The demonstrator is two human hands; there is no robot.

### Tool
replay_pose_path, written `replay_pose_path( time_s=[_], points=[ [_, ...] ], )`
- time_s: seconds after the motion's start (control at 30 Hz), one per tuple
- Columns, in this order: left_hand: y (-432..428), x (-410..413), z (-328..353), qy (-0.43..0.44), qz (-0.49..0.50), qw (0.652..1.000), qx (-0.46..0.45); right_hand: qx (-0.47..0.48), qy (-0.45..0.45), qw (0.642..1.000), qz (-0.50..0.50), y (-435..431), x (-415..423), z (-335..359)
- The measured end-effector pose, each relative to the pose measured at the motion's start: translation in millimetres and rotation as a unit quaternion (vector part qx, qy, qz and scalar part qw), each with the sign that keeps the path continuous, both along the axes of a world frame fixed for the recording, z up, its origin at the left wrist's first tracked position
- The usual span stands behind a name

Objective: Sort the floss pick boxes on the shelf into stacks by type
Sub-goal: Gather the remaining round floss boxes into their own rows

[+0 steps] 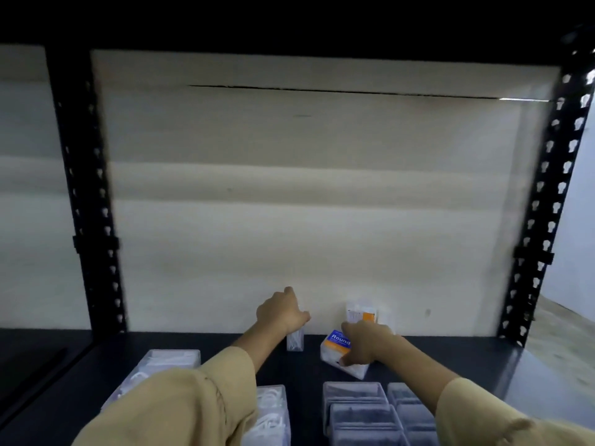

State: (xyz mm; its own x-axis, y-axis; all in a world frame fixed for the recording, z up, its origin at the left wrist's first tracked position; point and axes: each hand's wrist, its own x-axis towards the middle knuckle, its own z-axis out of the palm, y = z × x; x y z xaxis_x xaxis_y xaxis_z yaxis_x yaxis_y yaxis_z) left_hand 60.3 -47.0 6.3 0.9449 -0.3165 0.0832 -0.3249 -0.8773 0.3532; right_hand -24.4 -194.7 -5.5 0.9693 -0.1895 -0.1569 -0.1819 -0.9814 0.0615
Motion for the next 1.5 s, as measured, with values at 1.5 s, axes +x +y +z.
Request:
replay_pose_path(
  time_s=[1.5],
  points=[
    [63.4,-3.9,3.7,0.054,-0.155,0.986,0.0,0.016,-0.081,0.996,0.032,26.2,-5.4,3.2]
  ],
)
